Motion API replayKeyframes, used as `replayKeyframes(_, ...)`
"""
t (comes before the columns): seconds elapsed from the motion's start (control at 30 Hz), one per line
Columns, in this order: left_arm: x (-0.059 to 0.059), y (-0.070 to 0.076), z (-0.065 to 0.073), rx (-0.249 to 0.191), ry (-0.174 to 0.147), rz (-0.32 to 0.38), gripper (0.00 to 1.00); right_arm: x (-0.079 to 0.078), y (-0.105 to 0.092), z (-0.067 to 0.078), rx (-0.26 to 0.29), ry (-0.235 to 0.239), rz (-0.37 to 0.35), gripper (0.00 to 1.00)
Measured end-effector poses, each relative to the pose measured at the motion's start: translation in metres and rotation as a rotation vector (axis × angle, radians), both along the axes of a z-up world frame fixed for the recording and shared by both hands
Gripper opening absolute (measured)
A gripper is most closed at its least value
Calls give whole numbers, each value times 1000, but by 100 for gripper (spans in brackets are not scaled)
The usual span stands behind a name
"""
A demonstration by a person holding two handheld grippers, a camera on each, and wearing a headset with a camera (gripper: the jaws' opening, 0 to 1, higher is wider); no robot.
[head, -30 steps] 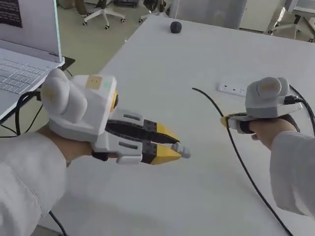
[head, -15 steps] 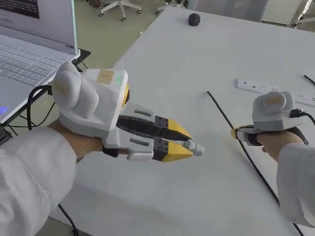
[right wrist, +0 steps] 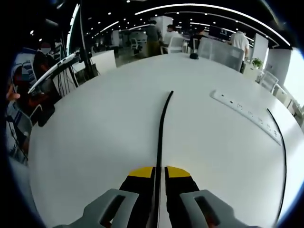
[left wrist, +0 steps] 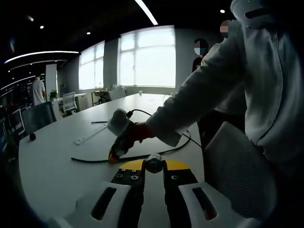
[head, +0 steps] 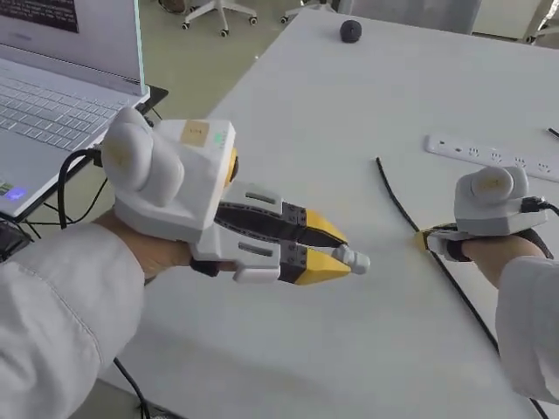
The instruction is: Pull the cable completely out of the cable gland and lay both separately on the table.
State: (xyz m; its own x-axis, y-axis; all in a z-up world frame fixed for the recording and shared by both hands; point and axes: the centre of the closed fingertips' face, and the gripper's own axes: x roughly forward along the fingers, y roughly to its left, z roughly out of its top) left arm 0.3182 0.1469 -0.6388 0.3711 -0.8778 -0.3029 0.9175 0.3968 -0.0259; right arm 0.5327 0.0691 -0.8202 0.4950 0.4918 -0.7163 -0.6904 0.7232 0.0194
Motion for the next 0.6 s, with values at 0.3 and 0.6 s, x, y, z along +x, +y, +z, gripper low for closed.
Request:
replayKeyframes(0.3, 1, -5, 0, -4, -5, -4, 15, -10, 5, 44, 126, -54, -10, 11)
replayKeyframes(0.6, -2, -9, -2, -3, -11, -7, 15, -35, 2, 90, 223, -105, 0, 21)
